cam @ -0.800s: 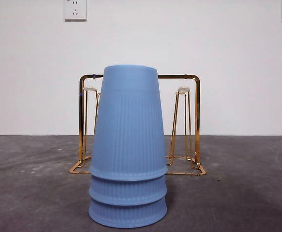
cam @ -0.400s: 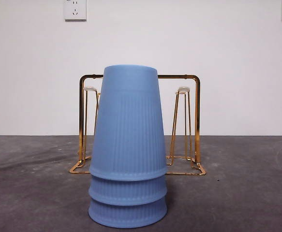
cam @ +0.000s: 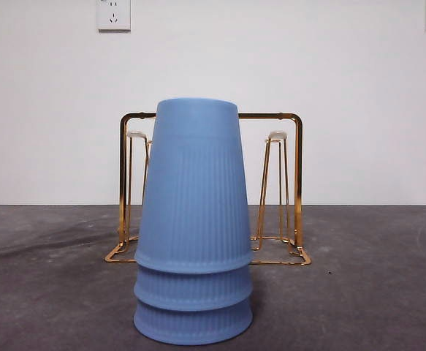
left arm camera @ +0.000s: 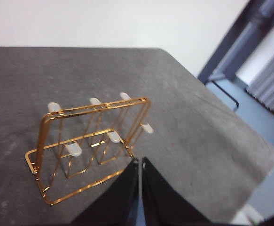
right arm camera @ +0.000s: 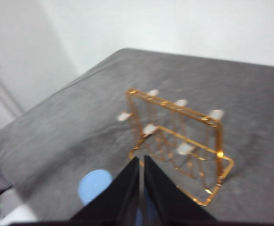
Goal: Pick the top cup and place it on cupholder, pick up the mid cup and place it on cupholder, last pick the bottom cup and place it on cupholder.
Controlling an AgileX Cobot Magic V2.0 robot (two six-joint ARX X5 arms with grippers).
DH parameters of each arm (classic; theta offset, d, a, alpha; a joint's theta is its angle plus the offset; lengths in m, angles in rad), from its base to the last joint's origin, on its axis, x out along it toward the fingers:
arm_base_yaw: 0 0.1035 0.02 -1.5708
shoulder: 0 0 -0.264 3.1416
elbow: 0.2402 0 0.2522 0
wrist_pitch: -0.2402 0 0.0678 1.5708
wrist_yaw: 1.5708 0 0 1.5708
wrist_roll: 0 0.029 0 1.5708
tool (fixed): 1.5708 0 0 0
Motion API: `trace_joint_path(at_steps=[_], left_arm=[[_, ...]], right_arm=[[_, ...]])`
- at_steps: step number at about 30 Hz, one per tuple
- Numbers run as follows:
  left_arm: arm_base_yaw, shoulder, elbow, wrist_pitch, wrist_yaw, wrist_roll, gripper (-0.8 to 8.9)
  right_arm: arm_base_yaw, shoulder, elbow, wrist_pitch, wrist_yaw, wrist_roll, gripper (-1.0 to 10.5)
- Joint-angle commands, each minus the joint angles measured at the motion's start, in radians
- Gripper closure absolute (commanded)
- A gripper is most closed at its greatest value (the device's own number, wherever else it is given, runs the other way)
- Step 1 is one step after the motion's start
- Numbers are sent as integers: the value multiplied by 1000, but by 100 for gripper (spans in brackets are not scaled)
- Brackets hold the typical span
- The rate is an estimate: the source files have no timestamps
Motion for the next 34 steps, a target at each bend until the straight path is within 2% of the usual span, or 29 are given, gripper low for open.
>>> trace_joint_path(at_steps=[1,5,8,11,16,17,19,21,23,25,30,34], left_arm=[[-30,32,69,-40,7,101,805],[-66,48,97,-66,7,179,805],[-74,48,97,-74,7,187,798],[-76,48,97,-93,7,183,707],[-76,48,97,-110,7,183,478],[-76,48,97,-111,7,183,419],[-76,48,97,-111,7,183,316],[-76,48,97,-111,7,183,244],[-76,48,97,-111,7,183,217],[-76,48,97,-111,7,183,218],[-76,48,97,-110,7,182,220],[-76,48,97,-122,7,146,220]], right_arm=[[52,23,25,2,-5,-36,934],[92,32,25,4,2,-61,933],[94,32,25,7,2,-59,932],[94,32,25,8,5,-52,932],[94,33,25,13,10,-51,926],[94,34,25,13,10,-49,888],[94,35,25,13,14,-36,738],[94,37,25,13,32,-8,545],[94,39,25,13,35,8,438],[94,39,25,13,34,13,389],[94,39,25,13,34,13,389],[94,39,25,14,23,68,389]])
